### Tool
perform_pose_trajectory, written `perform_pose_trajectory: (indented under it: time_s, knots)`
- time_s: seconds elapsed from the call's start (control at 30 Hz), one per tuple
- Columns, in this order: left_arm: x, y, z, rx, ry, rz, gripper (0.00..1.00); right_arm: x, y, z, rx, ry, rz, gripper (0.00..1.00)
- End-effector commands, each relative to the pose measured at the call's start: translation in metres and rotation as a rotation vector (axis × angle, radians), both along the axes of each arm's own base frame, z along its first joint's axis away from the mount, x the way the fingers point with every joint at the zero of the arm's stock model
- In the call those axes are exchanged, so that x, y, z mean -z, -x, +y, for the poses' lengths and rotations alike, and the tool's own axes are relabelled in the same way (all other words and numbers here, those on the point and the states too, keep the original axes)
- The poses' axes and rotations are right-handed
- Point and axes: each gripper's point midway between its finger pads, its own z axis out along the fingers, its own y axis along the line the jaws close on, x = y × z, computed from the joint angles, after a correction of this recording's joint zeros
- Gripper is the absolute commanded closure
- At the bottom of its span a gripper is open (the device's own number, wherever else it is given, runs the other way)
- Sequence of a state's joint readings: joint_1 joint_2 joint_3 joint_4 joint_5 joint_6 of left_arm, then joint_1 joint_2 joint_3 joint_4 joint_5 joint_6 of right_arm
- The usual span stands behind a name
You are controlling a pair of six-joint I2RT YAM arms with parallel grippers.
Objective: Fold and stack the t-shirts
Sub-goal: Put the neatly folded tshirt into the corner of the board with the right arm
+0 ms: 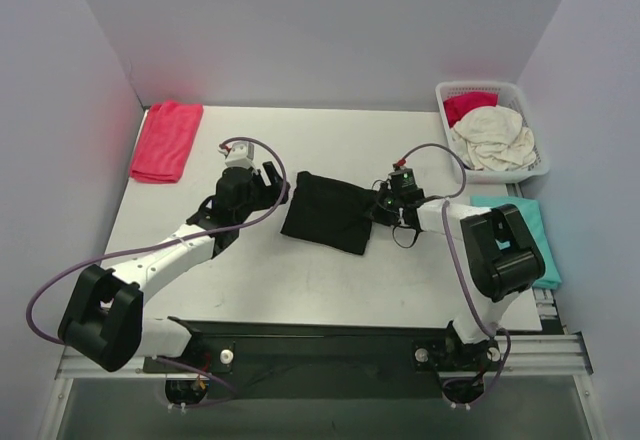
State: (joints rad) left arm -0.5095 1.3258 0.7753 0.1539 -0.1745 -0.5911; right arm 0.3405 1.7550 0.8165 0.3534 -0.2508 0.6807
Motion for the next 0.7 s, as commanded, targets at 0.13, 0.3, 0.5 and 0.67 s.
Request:
perform_pose_trajectory:
  time_s: [0.13, 0.3, 0.5, 0.67]
  knots:
    - [-0.011, 0.001, -0.001, 0.010, 0.036, -0.038, 0.18, -0.011, 0.091, -0.091, 0.092, 0.413, 0.261, 1.00]
    - [-0.010, -0.001, -0.003, 0.011, 0.037, -0.040, 0.18, -0.036, 0.121, -0.133, 0.138, 0.559, 0.307, 1.00]
    - [-0.008, -0.004, -0.007, 0.020, 0.038, -0.035, 0.18, -0.065, 0.148, -0.189, 0.241, 0.683, 0.327, 1.00]
    - [-0.012, -0.006, -0.012, 0.035, 0.054, -0.038, 0.18, -0.089, 0.143, -0.216, 0.307, 0.746, 0.336, 1.00]
